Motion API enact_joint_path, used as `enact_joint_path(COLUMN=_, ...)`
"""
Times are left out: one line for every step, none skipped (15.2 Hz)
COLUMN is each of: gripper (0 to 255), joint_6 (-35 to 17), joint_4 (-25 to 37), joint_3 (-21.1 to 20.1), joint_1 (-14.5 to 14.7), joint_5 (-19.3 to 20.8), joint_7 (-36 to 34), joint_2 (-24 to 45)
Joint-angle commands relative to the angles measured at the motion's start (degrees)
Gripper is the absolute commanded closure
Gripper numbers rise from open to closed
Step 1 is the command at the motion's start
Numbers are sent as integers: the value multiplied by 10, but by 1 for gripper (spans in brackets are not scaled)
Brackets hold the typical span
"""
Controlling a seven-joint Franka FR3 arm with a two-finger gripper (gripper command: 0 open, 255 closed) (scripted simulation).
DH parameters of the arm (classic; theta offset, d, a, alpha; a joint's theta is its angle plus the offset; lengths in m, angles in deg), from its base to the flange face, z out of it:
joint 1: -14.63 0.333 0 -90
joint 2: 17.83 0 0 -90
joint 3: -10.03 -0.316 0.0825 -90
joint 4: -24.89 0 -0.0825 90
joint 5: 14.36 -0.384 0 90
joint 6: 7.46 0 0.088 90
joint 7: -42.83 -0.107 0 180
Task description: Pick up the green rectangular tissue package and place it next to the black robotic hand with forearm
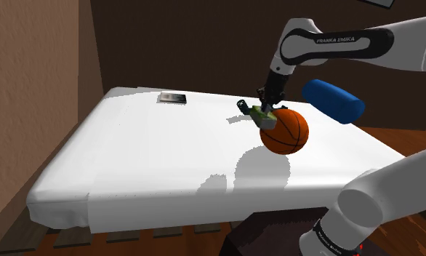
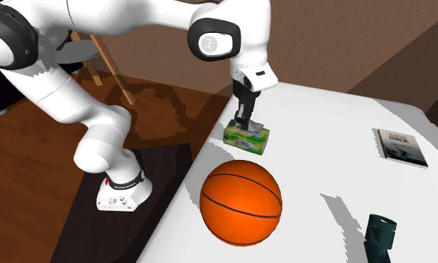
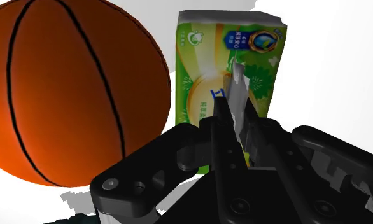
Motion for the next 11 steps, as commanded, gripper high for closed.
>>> enact_joint_path(gripper=255, joint_6=-3, joint_4=27, joint_3=18, joint_1=-10, joint_5=6, joint_7=25, joint_2=30)
enact_joint_path(gripper=255, joint_6=-4, joint_4=38, joint_3=27, joint_1=-14, joint_5=8, joint_7=38, joint_2=41)
enact_joint_path(gripper=255, joint_6=-5, joint_4=49, joint_3=35, joint_1=-19, joint_5=9, joint_7=50, joint_2=53)
enact_joint_path(gripper=255, joint_6=-6, joint_4=62, joint_3=43, joint_1=-23, joint_5=11, joint_7=62, joint_2=66)
enact_joint_path(gripper=255, joint_6=-6, joint_4=74, joint_3=51, joint_1=-28, joint_5=11, joint_7=75, joint_2=79)
enact_joint_path(gripper=255, joint_6=-6, joint_4=88, joint_3=59, joint_1=-32, joint_5=12, joint_7=87, joint_2=92)
enact_joint_path(gripper=255, joint_6=-6, joint_4=102, joint_3=67, joint_1=-36, joint_5=11, joint_7=99, joint_2=106)
enact_joint_path(gripper=255, joint_6=-5, joint_4=117, joint_3=75, joint_1=-41, joint_5=11, joint_7=111, joint_2=120)
enact_joint_path(gripper=255, joint_6=-4, joint_4=132, joint_3=82, joint_1=-45, joint_5=9, joint_7=124, joint_2=135)
enact_joint_path(gripper=255, joint_6=-3, joint_4=149, joint_3=89, joint_1=-50, joint_5=8, joint_7=136, joint_2=150)
enact_joint_path(gripper=255, joint_6=-1, joint_4=166, joint_3=96, joint_1=-55, joint_5=6, joint_7=148, joint_2=165)
